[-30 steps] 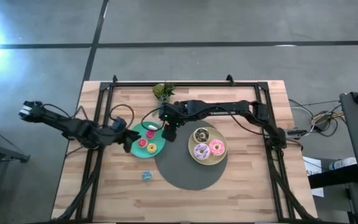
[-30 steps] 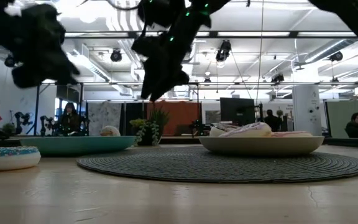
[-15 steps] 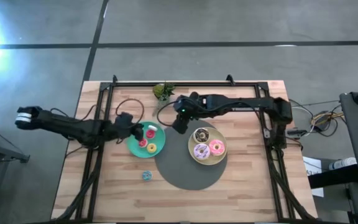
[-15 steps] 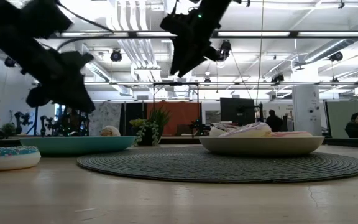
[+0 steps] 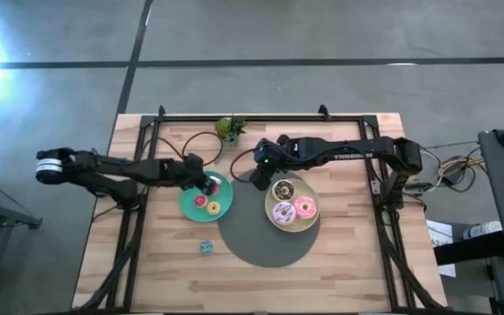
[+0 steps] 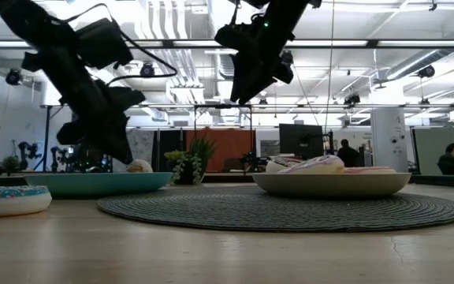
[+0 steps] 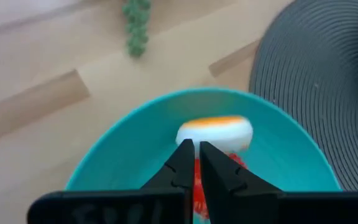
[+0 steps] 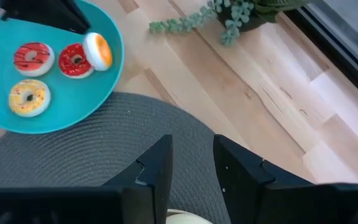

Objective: Pick & Place donuts
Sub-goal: Put the white doughnut on the green plate

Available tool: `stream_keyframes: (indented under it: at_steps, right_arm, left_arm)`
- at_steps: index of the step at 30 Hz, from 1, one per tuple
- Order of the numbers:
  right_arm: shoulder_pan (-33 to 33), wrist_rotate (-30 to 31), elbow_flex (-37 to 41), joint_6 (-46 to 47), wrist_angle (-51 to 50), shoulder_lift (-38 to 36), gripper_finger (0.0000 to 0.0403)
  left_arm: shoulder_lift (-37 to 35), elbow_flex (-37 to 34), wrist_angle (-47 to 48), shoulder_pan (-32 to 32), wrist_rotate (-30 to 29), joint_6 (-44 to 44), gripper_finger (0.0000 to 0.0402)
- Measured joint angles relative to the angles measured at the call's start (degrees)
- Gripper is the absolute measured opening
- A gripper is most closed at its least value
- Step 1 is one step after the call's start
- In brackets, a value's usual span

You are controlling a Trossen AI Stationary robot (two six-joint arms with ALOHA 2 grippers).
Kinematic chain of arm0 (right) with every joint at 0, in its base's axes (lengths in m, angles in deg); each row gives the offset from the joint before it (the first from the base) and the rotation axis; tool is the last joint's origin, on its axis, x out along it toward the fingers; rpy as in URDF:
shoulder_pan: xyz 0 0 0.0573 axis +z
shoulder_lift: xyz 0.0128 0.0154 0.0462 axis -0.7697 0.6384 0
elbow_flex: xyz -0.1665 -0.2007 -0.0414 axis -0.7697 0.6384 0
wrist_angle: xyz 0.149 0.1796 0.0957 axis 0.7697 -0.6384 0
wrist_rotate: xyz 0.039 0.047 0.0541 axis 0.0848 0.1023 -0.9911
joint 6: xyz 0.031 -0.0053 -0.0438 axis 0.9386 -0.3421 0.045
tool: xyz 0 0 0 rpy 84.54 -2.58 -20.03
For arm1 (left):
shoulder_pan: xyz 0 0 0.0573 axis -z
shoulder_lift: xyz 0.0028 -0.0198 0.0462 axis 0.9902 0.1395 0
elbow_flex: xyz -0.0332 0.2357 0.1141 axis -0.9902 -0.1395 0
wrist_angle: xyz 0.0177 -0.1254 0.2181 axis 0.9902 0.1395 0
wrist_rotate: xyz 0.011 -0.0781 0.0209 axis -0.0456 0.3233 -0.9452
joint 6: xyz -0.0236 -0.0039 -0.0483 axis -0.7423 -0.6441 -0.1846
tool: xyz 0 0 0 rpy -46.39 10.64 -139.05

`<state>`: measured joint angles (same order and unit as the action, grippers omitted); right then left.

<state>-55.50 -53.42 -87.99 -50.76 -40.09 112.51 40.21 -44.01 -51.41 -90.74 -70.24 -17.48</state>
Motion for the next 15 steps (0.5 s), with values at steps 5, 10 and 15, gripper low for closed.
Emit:
stream_keyframes:
  at_steps: [5,10,15]
  right_arm:
    - [0.16,0.09,0.00,-0.04,1.23,-0.03,0.0103]
    - [0.16,0.11,0.00,-0.17,1.48,-0.03,0.0100]
    - [0.16,0.11,0.00,-0.23,1.06,-0.03,0.0102]
  left_arm:
    - [3.91,3.40,-0.51,-0.58,-0.91,2.95,0.0000]
    - [9.20,6.10,-2.54,-0.56,0.58,4.46,0.0000]
    - [13.14,10.31,-2.77,-0.52,1.72,5.91,0.0000]
